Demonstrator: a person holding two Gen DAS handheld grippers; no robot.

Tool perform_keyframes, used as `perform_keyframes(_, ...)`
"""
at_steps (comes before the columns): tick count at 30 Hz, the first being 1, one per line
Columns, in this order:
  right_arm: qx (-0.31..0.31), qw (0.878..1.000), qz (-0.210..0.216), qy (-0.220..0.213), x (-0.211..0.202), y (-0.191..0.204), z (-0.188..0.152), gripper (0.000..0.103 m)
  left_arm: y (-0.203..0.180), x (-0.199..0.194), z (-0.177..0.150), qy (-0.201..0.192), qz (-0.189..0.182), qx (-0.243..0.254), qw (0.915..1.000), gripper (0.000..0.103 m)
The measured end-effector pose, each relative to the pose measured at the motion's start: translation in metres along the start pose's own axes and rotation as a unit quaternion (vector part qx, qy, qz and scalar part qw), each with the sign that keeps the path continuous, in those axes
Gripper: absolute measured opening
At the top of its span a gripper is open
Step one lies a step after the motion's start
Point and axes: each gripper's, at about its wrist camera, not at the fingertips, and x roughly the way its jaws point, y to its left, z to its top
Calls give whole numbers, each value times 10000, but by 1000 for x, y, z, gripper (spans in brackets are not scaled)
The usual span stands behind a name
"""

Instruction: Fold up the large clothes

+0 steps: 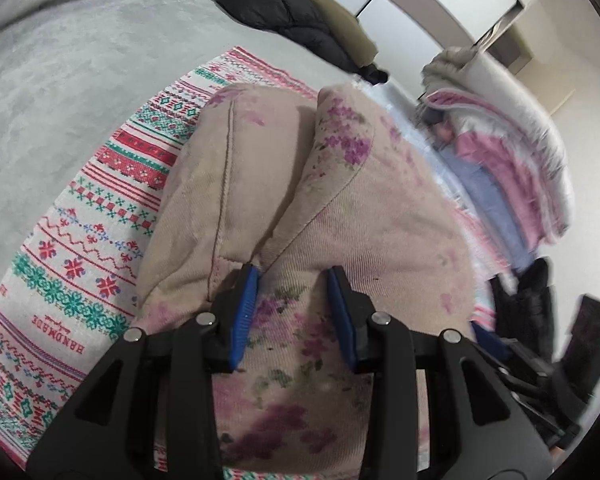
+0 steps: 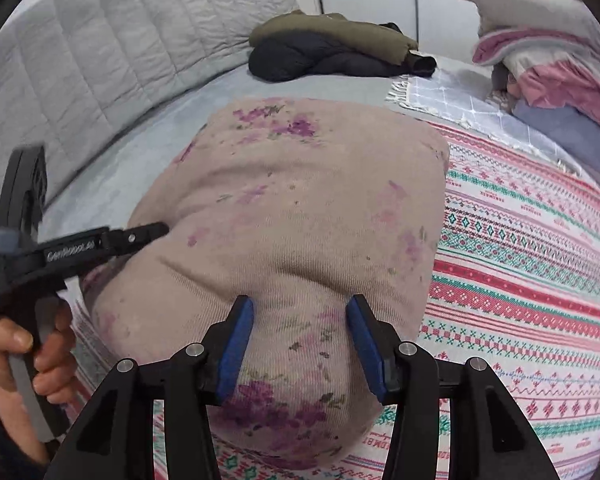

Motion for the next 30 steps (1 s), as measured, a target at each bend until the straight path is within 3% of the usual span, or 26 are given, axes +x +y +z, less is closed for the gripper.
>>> perform_keyframes(2, 108, 9999, 60, -37, -6, -3, 1, 53, 15, -19, 4, 21, -334, -415, 9986, 44)
perform_keyframes(3, 108, 9999, 18, -93, -13, -4, 0, 62, 25, -30, 6, -7, -268, -656, 9975, 63)
perform_keyframes(4, 158, 9998, -50, -118, -17, -6, 0, 70, 33, -38, 7, -58, -154, -843, 9963, 70)
perform_keyframes(5, 355, 9991, -130, -179, -22, -13, 0, 84, 43, -50, 8, -207, -62, -1053, 9942, 71)
perform_keyframes(6, 548, 9982, -124, -220, -25, -21, 1, 91, 50, -59, 9, -331, -53, -1178, 9925, 71)
perform_keyframes(10, 1670, 9838, 636, -145, -25, -60, -4, 93, 52, -53, 6, -57, -722, -1209, 9900, 72)
perform_keyframes(15, 2499, 9551, 1589, -43, -15, -92, -14, 93, 47, -22, 2, 272, -231, -994, 9944, 77)
perform_keyframes(20, 3228, 9229, 2098, 93, 9, -118, -27, 99, 61, 12, -7, 694, -379, -1304, 9883, 79)
perform_keyframes(24, 3593, 8904, 2792, 148, 32, -130, -42, 103, 61, 20, -11, 642, -422, -1319, 9883, 80)
perform_keyframes(28, 3596, 8786, 3140, 92, 50, -133, -42, 103, 61, 21, -12, 577, -455, -1338, 9883, 76)
perform_keyframes(30, 3543, 8788, 3197, 79, 53, -132, -39, 103, 60, 22, -13, 533, -427, -1317, 9889, 68)
